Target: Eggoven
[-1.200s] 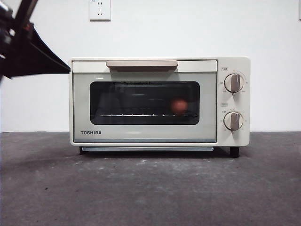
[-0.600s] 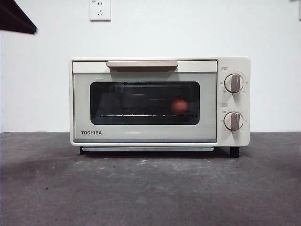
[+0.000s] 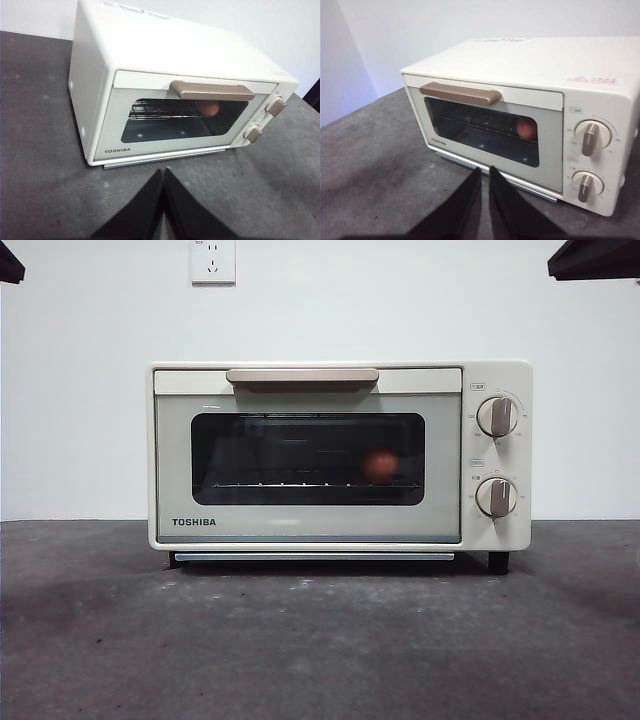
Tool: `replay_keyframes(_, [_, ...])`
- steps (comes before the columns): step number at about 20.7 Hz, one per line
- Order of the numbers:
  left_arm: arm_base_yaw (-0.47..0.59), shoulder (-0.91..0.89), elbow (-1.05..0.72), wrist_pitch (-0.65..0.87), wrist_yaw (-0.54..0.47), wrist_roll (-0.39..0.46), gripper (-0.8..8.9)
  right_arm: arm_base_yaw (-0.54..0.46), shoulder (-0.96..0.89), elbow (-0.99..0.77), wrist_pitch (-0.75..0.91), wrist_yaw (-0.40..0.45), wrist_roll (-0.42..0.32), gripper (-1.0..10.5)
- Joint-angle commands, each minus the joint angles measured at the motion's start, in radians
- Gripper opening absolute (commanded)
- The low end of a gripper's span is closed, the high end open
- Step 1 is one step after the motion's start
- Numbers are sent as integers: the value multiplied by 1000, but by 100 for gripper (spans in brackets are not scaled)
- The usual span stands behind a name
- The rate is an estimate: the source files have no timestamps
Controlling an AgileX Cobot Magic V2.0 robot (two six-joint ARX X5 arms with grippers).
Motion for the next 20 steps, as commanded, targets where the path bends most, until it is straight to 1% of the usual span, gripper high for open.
replay_keyframes(1, [-4, 6, 10, 10, -5, 19, 8, 7, 2, 1, 5, 5, -5, 3])
replay_keyframes(18, [-4, 6, 10, 11, -5, 19, 8, 7, 1, 1, 10, 5, -5, 3])
replay_keyframes(19, [-4, 6, 10, 13, -5, 29, 8, 7, 1, 1, 10, 5, -5, 3])
replay_keyframes(20, [-3, 6, 10, 17, -5, 81, 8, 7, 1, 1, 10, 5, -5, 3])
